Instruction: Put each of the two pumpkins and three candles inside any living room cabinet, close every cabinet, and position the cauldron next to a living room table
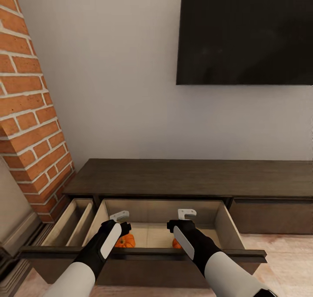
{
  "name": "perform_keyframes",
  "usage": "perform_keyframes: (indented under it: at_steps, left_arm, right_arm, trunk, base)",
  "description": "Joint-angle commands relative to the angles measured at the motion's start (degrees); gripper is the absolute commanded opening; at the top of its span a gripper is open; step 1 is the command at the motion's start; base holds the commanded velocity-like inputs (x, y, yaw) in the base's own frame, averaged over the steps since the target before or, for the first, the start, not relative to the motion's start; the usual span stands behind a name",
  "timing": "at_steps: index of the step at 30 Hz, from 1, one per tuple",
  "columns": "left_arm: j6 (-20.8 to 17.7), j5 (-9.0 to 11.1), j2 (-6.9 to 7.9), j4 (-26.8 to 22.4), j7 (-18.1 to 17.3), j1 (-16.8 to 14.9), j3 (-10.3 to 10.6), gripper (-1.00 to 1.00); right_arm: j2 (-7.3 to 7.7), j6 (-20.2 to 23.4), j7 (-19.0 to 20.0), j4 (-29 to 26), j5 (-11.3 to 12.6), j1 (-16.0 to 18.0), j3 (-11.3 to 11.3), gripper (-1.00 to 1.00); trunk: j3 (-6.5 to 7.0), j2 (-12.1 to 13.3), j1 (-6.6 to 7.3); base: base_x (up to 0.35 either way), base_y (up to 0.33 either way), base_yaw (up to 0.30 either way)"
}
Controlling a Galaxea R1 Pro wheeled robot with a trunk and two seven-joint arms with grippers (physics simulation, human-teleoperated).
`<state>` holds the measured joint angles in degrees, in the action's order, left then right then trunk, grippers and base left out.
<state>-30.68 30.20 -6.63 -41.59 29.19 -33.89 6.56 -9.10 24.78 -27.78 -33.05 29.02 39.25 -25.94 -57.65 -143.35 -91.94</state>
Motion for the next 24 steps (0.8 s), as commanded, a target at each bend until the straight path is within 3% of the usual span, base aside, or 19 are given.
perform_keyframes:
  at_steps: [1, 10, 17, 24]
  left_arm:
    - [-0.09, 0.61, 0.04, -0.08, 0.58, -0.03, 0.21, 1.0]
    - [-0.09, 0.65, 0.0, -0.07, 0.53, -0.04, 0.12, 1.0]
    - [-0.09, 0.65, -0.05, -0.07, 0.52, -0.04, 0.12, 1.0]
    - [-0.09, 0.58, 0.02, -0.07, 0.54, -0.03, 0.12, 1.0]
  right_arm:
    - [0.05, 0.18, -0.5, -0.08, 0.51, 0.05, -0.34, 1.0]
    - [0.05, 0.18, -0.44, -0.08, 0.51, 0.05, -0.34, 1.0]
    - [0.05, 0.18, -0.44, -0.08, 0.51, 0.04, -0.34, 1.0]
    - [0.05, 0.18, -0.45, -0.11, 0.51, 0.07, -0.34, 1.0]
  trunk:
    - [0.17, -0.01, 0.03]
    - [2.16, 0.11, 0.27]
    - [3.42, 2.92, 1.8]
    - [4.68, 5.73, 3.34]
  base:
    - [-0.034, 0.0, 0.0]
    - [-0.151, 0.0, 0.0]
    - [-0.036, 0.0, 0.0]
    - [-0.278, 0.0, 0.0]
